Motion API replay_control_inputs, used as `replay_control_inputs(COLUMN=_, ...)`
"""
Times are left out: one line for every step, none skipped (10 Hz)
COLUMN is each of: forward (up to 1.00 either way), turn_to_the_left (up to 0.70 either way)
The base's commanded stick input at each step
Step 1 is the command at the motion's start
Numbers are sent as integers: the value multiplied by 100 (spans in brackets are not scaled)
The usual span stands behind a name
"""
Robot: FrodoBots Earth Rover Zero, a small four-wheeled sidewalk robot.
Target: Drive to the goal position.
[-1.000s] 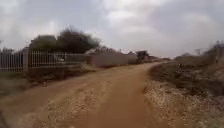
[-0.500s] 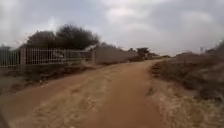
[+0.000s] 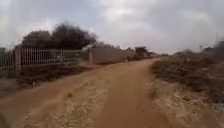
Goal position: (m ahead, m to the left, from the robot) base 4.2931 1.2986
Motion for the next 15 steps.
replay_control_inputs(forward=50, turn_to_the_left=0)
replay_control_inputs(forward=50, turn_to_the_left=0)
replay_control_inputs(forward=50, turn_to_the_left=0)
replay_control_inputs(forward=50, turn_to_the_left=0)
replay_control_inputs(forward=50, turn_to_the_left=0)
replay_control_inputs(forward=50, turn_to_the_left=0)
replay_control_inputs(forward=50, turn_to_the_left=0)
replay_control_inputs(forward=50, turn_to_the_left=0)
replay_control_inputs(forward=50, turn_to_the_left=0)
replay_control_inputs(forward=50, turn_to_the_left=0)
replay_control_inputs(forward=50, turn_to_the_left=0)
replay_control_inputs(forward=50, turn_to_the_left=0)
replay_control_inputs(forward=50, turn_to_the_left=0)
replay_control_inputs(forward=50, turn_to_the_left=0)
replay_control_inputs(forward=50, turn_to_the_left=0)
